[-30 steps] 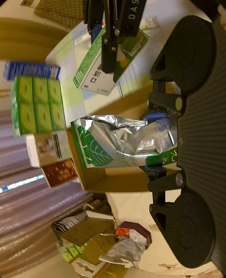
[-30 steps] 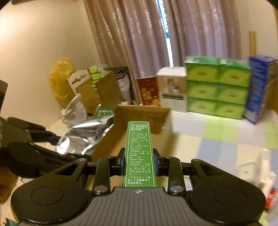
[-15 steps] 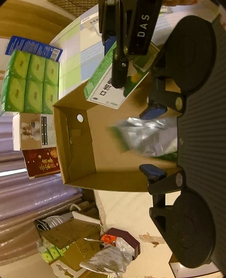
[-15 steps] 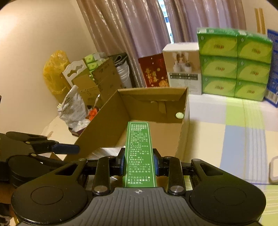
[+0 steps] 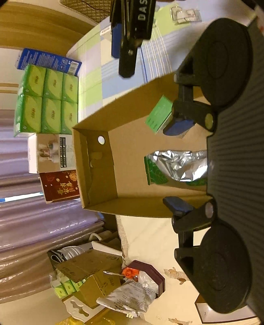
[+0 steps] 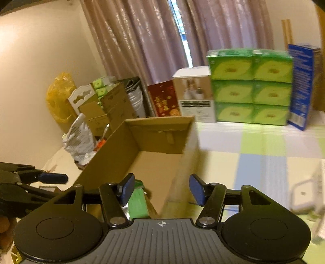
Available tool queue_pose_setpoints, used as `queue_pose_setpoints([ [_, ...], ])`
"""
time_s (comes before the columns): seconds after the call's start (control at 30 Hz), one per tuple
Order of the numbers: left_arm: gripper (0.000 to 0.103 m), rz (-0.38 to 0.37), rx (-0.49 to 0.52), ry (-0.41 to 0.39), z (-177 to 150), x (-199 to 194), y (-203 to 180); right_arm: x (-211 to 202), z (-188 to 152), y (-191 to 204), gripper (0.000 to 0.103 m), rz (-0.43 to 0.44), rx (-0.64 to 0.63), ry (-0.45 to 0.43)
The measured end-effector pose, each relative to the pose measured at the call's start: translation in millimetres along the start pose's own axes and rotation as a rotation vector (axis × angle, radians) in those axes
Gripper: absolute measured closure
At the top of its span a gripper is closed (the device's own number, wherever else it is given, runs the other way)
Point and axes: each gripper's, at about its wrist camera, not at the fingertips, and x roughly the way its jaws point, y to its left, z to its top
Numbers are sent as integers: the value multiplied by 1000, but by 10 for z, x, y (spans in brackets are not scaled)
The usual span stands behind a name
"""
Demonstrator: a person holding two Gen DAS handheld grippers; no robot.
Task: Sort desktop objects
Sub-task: 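Release the foil bag with the left tool while the right tool drops the green box, then return both tools to the table and grasp the clear clip pack with the left tool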
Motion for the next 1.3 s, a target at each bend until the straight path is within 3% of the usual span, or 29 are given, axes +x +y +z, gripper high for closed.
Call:
queue_pose_setpoints([
  [0.23,35,-12,6,-30,-163,-407,-298,-766,-248,-278,19,-68,18,-22],
  [0.43,27,-56,27,-62,-332,-716,-681,-1495,-690,-697,10,-157,76,-23],
  [0.83,8,-181,101,-102,-584,-1047,-1686,-2652,-1450,-1410,4,-364,158,-50],
  [1.07,6,-240,151,-61,-701,-902,-2221,-2911,-1620,-1664,3,-399,222,-60],
  [1.3,3,-276,138,-21,-762,-644,-2571,-2942,-1664,-1845,3,-415,236,-58],
])
